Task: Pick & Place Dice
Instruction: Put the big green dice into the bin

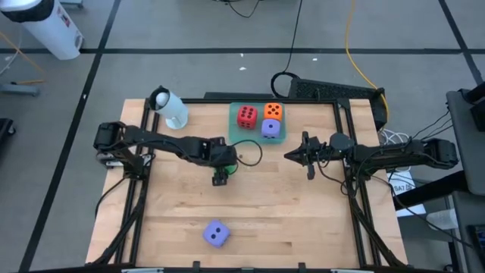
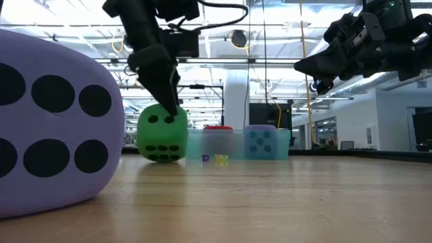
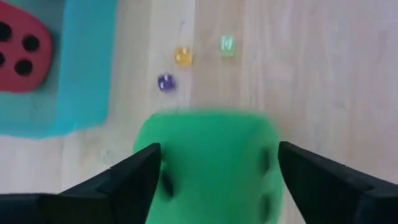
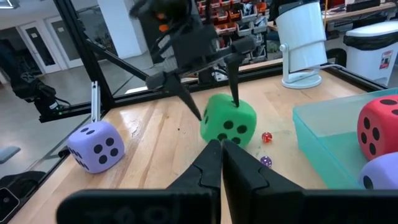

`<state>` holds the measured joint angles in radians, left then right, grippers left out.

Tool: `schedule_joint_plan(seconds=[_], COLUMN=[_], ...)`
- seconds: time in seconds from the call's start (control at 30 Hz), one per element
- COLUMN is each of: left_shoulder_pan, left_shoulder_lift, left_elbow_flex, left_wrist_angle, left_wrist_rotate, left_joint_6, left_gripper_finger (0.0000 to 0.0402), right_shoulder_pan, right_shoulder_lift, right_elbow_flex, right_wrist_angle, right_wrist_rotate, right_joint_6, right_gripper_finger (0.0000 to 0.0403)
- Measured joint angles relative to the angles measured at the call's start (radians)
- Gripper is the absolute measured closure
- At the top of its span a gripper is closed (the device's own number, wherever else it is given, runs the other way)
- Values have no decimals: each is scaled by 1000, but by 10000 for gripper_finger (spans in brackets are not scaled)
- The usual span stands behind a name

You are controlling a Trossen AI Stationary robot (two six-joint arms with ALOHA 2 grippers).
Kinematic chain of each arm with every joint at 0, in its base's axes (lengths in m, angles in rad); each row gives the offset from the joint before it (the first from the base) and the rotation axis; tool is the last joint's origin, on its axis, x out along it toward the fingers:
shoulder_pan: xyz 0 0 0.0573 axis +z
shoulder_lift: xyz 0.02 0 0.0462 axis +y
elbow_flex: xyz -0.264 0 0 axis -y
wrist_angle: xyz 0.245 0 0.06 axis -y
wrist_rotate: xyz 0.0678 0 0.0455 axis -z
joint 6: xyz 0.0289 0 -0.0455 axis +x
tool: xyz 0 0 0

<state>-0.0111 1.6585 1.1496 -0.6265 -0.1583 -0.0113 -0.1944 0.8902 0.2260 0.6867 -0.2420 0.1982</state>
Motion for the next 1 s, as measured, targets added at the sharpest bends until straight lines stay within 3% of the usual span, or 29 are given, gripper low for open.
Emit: schedule_joint_plan(seconds=[0.3, 0.5, 0.8, 1.0], left_shoulder_pan=[18, -7, -98, -139], left_shoulder_lift=[-7, -8, -22, -56], left_elbow_flex=[3, 4, 4, 24], left_wrist_angle=[-26, -37, -22, -62], left_wrist_rotate=[83, 90, 69, -60], left_joint_6=[-38, -74, -73, -102], left_gripper_finger=[153, 167, 114, 41], right_shoulder_pan=[0, 0, 1, 1], right_shoulder_lift=[0, 0, 0, 0], right_elbow_flex=[0, 0, 0, 0], right_wrist_angle=[5, 4, 4, 4], right_wrist_rotate=[0, 0, 0, 0], right_joint_6=[10, 10, 10, 8], right_gripper_finger=[399, 399, 399, 399])
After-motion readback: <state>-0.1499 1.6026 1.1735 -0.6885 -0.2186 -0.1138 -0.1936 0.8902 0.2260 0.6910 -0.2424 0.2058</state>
